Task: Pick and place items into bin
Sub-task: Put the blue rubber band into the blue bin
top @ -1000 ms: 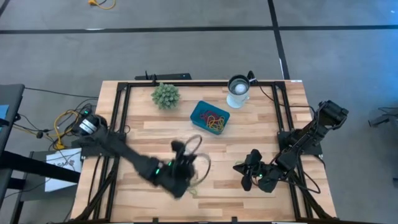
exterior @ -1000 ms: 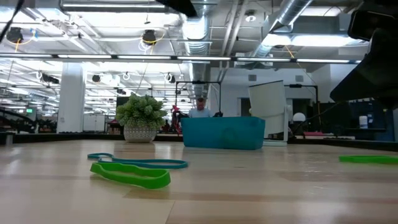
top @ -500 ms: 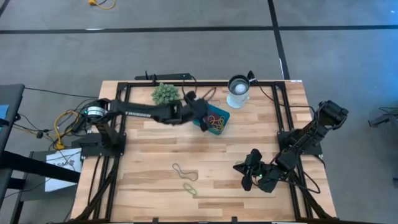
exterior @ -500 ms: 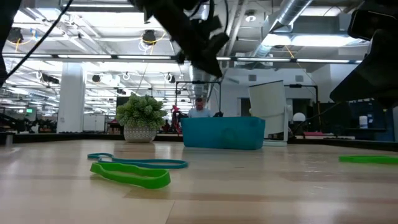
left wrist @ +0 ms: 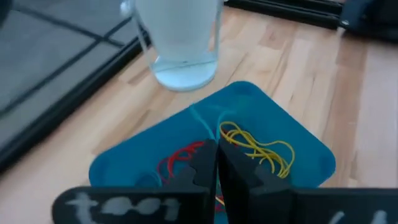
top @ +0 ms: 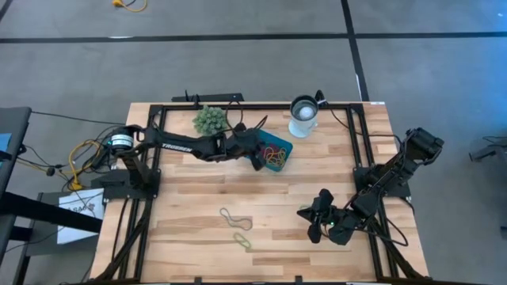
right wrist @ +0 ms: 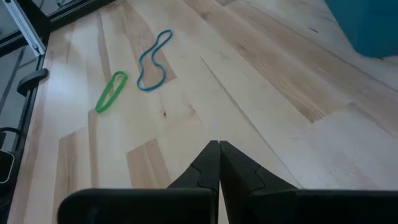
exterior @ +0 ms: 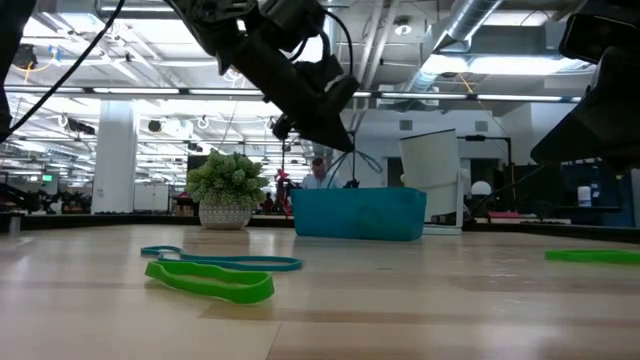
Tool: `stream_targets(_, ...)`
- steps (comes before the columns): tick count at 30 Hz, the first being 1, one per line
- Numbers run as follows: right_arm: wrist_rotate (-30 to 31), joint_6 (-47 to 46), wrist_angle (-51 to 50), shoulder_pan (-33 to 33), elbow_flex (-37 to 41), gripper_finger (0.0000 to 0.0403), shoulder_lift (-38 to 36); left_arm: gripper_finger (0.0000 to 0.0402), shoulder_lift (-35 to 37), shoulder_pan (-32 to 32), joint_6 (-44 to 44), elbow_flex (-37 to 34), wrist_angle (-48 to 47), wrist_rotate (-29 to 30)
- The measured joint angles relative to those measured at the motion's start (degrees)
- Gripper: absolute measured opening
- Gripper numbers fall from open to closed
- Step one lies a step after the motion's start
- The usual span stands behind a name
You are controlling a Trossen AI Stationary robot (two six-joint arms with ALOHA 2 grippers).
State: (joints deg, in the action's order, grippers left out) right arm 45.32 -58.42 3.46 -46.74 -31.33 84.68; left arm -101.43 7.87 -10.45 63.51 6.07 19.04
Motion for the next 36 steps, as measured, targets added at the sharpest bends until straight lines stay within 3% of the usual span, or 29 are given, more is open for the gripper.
stream_targets(2, 0.0, 0.0, 0.0, 0.0, 0.0, 0.0, 0.0, 0.0, -0.5, 0.2, -3.7, 0.0, -0.8, 0.1)
stream_targets(11, 0.0, 0.0, 1.0, 0.0, 0.0, 0.0, 0.0, 0.0, -8.3, 0.1, -5.6, 0.4, 4.6, -0.8)
stream_targets(18, 0.0, 0.3, 1.4, 0.1, 0.0, 0.0, 0.0, 0.0, -8.4, 0.3, -9.2, 0.5, 4.8, 4.4)
stream_targets(28, 0.2, 0.4, 2.5, 0.1, 0.0, 0.0, 0.0, 0.0001, -8.4, 0.6, -8.6, 0.5, 1.3, 0.6)
stream_targets(36, 0.2, 0.0, 3.1, 0.1, 0.0, 0.0, 0.0, 0.0049, -8.4, 0.6, -8.2, 0.5, 0.7, -1.1)
